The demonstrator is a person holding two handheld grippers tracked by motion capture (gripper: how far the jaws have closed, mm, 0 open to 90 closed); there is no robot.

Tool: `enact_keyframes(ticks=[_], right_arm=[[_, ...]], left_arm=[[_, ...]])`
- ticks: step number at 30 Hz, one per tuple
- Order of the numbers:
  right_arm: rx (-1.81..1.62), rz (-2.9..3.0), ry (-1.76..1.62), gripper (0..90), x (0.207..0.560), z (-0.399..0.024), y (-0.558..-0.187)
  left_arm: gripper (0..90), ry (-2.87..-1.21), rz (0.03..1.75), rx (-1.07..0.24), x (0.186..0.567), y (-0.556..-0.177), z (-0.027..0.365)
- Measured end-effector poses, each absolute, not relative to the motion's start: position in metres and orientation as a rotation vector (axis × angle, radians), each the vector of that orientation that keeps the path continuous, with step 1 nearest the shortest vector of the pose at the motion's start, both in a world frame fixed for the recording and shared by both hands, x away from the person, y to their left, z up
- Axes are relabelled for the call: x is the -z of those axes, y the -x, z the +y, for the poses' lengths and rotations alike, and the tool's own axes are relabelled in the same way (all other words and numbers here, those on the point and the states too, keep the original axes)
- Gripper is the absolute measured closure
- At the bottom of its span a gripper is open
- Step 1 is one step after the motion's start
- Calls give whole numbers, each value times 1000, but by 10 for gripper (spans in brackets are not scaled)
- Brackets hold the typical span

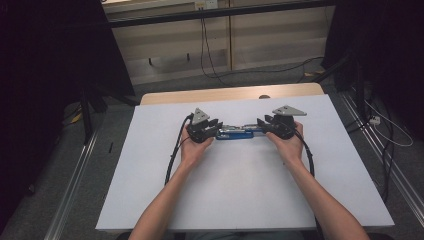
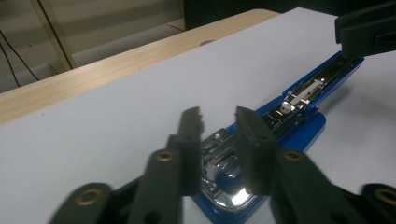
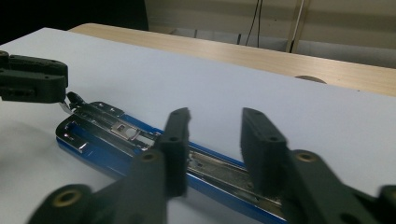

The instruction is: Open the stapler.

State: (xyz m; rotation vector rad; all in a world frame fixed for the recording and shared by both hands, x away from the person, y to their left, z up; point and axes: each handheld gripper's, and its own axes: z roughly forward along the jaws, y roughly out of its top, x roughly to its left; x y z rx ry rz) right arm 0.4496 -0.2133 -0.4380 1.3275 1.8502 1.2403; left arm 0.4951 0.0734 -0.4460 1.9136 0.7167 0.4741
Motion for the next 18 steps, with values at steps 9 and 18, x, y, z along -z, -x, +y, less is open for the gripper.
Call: enact_keyframes(ticks=[9, 18], right_arm=[[-1250, 1860, -1299, 323, 437, -211, -449], [-1227, 1841, -1310, 50, 433, -214, -447]], left_arm=[[248, -1902, 749, -526, 433, -490, 77], [33, -1872, 759, -528, 425, -479, 90]])
